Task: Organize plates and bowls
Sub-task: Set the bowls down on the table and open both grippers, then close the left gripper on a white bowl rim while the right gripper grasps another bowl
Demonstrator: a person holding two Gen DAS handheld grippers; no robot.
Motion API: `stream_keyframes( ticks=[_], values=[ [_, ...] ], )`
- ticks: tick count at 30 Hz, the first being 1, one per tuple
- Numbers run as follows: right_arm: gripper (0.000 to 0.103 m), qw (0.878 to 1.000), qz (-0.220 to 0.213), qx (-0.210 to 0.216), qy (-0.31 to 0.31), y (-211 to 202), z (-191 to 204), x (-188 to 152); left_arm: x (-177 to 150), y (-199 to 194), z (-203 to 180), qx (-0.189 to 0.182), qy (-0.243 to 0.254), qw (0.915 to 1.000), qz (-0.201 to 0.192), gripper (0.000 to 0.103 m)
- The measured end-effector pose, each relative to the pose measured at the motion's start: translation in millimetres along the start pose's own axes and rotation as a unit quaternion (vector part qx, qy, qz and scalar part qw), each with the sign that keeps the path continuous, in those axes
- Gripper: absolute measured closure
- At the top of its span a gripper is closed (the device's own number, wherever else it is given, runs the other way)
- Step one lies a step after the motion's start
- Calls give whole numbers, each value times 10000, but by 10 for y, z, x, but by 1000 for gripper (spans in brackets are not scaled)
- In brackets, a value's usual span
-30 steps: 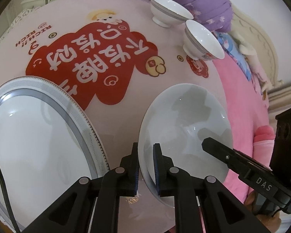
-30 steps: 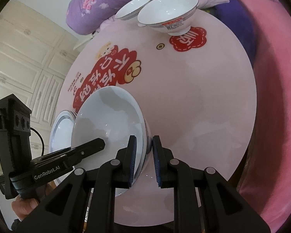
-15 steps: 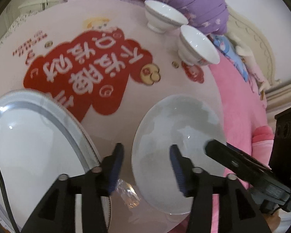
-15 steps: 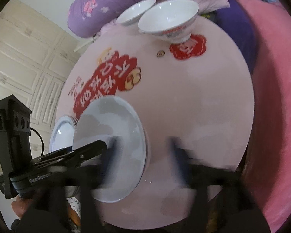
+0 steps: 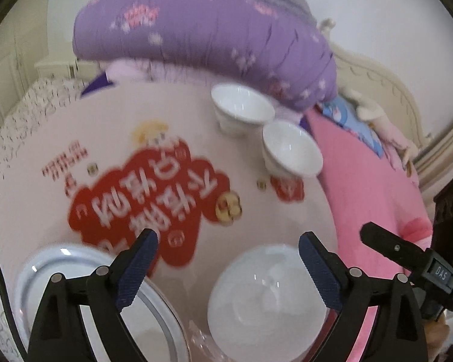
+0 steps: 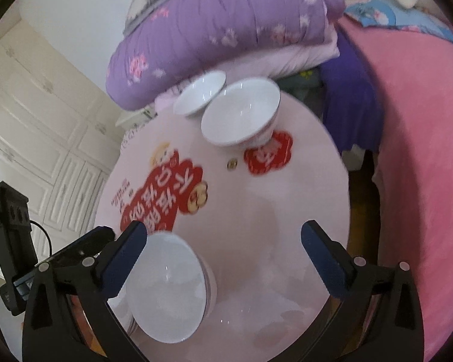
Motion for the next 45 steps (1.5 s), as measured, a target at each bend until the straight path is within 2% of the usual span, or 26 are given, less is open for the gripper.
stream_keyframes(
  ticks=[4,11,15,20,23,26,32,41,45],
  values=[
    [0,9998,-172,-15,-13,-55,-27,200,184,-96,-13,42,37,9997,-255,7],
    [0,9990,-355,-233,-141,-9,-64,584,558,41,16,61,-65,9996,-285,6],
    [0,9984,-297,-423,-233,150,-113,799,760,347,-53,46,-59,10000,-27,6],
    [0,9977,16,-661,-165,496,-278,992,936,901,-159,-189,-228,9976,630,6],
    [0,9973,201,-699,-94,675,-356,1038,994,1295,-191,-219,-366,9935,1052,9],
    [1,9966,356,-737,-58,839,-427,1062,1022,1609,-224,-213,-424,9897,1348,15],
    [8,9955,581,-744,74,1061,-552,1097,1078,2002,-230,-114,-537,9875,1479,17],
    [22,9946,799,-655,82,1210,-562,1084,1035,2316,-244,-251,-717,9839,1616,18],
    [32,9940,895,-619,92,1278,-558,1071,1018,2450,-252,-285,-777,9819,1702,29]
  ],
)
Point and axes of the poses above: each gripper's, at about its wrist camera, not at the fingertips, and y roughly the way its jaws point, z to its left, x to its top, the point moved 2 cm from there along y, roughly the way its jaws point, and after that the axes turned 7 degrees about -z, right-handed, at the moved point
